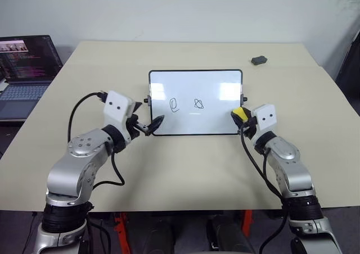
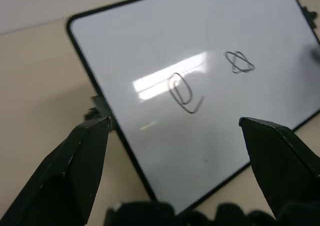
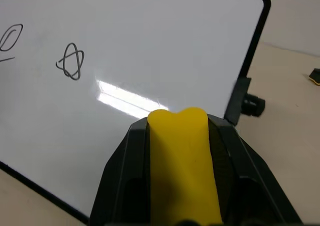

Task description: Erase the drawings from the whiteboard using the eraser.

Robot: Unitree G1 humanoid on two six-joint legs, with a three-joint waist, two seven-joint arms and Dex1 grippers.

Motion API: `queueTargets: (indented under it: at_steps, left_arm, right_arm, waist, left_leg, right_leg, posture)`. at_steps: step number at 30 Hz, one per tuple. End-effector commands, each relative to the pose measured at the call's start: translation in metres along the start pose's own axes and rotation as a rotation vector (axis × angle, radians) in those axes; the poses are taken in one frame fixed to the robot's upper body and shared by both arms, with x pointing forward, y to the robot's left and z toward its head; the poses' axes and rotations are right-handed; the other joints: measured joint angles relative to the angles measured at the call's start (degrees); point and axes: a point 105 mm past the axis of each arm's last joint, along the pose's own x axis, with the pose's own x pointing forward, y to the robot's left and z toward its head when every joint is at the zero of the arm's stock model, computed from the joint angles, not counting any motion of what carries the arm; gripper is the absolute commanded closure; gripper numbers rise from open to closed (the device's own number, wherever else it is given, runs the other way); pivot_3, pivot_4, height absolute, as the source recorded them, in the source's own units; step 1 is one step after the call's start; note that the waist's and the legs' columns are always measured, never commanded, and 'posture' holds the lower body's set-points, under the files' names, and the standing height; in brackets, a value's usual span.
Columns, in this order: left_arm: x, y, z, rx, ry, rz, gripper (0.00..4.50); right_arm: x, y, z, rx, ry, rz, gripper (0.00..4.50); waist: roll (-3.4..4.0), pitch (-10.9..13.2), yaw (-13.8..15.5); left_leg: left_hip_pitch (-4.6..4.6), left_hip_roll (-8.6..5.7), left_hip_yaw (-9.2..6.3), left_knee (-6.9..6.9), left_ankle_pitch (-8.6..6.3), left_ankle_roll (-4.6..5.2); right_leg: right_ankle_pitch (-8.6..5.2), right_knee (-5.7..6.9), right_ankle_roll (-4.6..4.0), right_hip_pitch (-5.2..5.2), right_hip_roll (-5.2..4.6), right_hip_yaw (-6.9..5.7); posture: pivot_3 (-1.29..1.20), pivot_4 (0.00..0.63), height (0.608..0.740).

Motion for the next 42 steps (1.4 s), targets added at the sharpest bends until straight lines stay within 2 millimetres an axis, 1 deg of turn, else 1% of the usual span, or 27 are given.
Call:
queueTargets:
  at_steps: [1, 10, 13, 15, 17, 20, 27, 32, 35, 38, 40, 42]
  left_arm:
    - [-0.007, 0.005, 0.008, 0.030, -0.031, 0.042, 0.00]
    - [-0.009, 0.006, 0.004, 0.042, -0.018, 0.042, 0.00]
    - [-0.009, 0.006, -0.001, 0.036, 0.003, 0.046, 0.00]
    - [-0.007, 0.003, 0.000, 0.033, 0.003, 0.030, 0.00]
    - [-0.006, -0.002, 0.000, 0.033, 0.005, 0.003, 0.00]
    - [-0.003, -0.001, 0.002, 0.037, -0.001, -0.008, 0.00]
    - [0.001, -0.002, 0.005, 0.063, 0.008, -0.071, 0.00]
    - [0.001, 0.007, 0.007, 0.076, 0.006, -0.052, 0.00]
    - [0.001, 0.009, 0.006, 0.076, 0.014, -0.050, 0.00]
    - [0.001, 0.004, 0.002, 0.066, 0.038, -0.102, 0.00]
    - [0.000, -0.002, 0.000, 0.071, 0.057, -0.156, 0.00]
    - [-0.001, -0.009, 0.000, 0.099, 0.068, -0.217, 0.00]
  right_arm:
    - [0.002, 0.001, 0.024, -0.018, -0.100, 0.017, 3.31]
    - [0.017, 0.017, 0.048, -0.090, -0.162, 0.137, 3.31]
    - [0.019, 0.021, 0.048, -0.140, -0.156, 0.162, 3.31]
    - [0.020, 0.022, 0.041, -0.186, -0.136, 0.176, 3.31]
    - [0.021, 0.021, 0.039, -0.196, -0.134, 0.170, 3.31]
    - [0.023, 0.021, 0.043, -0.191, -0.154, 0.158, 3.31]
    - [0.029, 0.029, 0.055, -0.203, -0.197, 0.172, 3.31]
    - [0.032, 0.027, 0.055, -0.199, -0.205, 0.149, 3.31]
    - [0.039, 0.030, 0.062, -0.186, -0.224, 0.145, 3.31]
    - [0.058, 0.041, 0.071, -0.176, -0.236, 0.151, 3.31]
    - [0.071, 0.051, 0.073, -0.187, -0.226, 0.171, 3.31]
    - [0.083, 0.056, 0.072, -0.208, -0.218, 0.187, 3.31]
  waist:
    - [0.00, 0.00, -0.07]
    - [0.01, 0.01, 0.06]
    - [0.01, 0.01, 0.07]
    - [0.01, 0.01, 0.07]
    - [0.01, 0.01, 0.09]
    - [0.01, 0.01, 0.08]
    - [0.01, 0.01, -0.02]
    - [0.01, 0.01, 0.05]
    - [0.01, 0.01, 0.04]
    - [0.02, 0.02, -0.24]
    - [0.02, 0.02, -0.46]
    - [0.02, 0.02, -0.54]
  left_leg:
    - [0.03, 0.01, 0.01, 0.00, 0.00, 0.00]
    - [0.01, 0.01, -0.03, -0.01, 0.00, 0.00]
    - [0.00, 0.00, -0.03, -0.02, 0.00, -0.01]
    - [-0.01, -0.01, -0.03, -0.02, 0.00, -0.01]
    - [-0.01, -0.03, -0.03, -0.01, 0.00, -0.01]
    - [-0.01, -0.02, -0.03, -0.01, 0.00, -0.01]
    - [0.00, -0.02, -0.02, -0.01, 0.00, -0.01]
    - [0.00, -0.01, -0.05, -0.02, 0.00, -0.01]
    - [0.00, -0.02, -0.04, -0.01, 0.00, -0.01]
    - [0.02, 0.00, -0.02, 0.00, 0.00, -0.01]
    - [0.04, 0.01, -0.03, -0.01, 0.00, -0.01]
    - [0.05, 0.02, -0.05, -0.02, 0.00, -0.01]
  right_leg:
    - [0.00, 0.01, 0.00, 0.01, 0.01, 0.00]
    - [0.10, 0.00, -0.17, 0.01, 0.01, -0.04]
    - [0.14, -0.01, -0.24, 0.01, 0.00, -0.03]
    - [0.14, -0.01, -0.24, 0.01, -0.01, -0.04]
    - [0.14, -0.01, -0.24, 0.02, -0.03, -0.04]
    - [0.14, 0.00, -0.24, 0.02, -0.03, -0.05]
    - [0.14, 0.00, -0.24, 0.02, -0.02, -0.05]
    - [0.14, 0.00, -0.25, 0.02, -0.02, -0.08]
    - [0.14, 0.01, -0.25, 0.02, -0.03, -0.06]
    - [0.15, 0.04, -0.26, 0.01, -0.03, -0.04]
    - [0.15, 0.06, -0.26, 0.01, -0.01, -0.06]
    - [0.15, 0.08, -0.26, 0.00, 0.01, -0.08]
  posture:
    - [0.00, 0.150, 0.740]
    - [0.00, 0.150, 0.740]
    - [0.00, 0.150, 0.740]
    - [0.00, 0.150, 0.740]
    - [0.00, 0.150, 0.740]
    - [0.00, 0.150, 0.740]
    - [0.00, 0.150, 0.740]
    - [0.00, 0.150, 0.740]
    - [0.00, 0.150, 0.740]
    - [0.00, 0.150, 0.740]
    - [0.00, 0.150, 0.740]
    - [0.00, 0.150, 0.740]
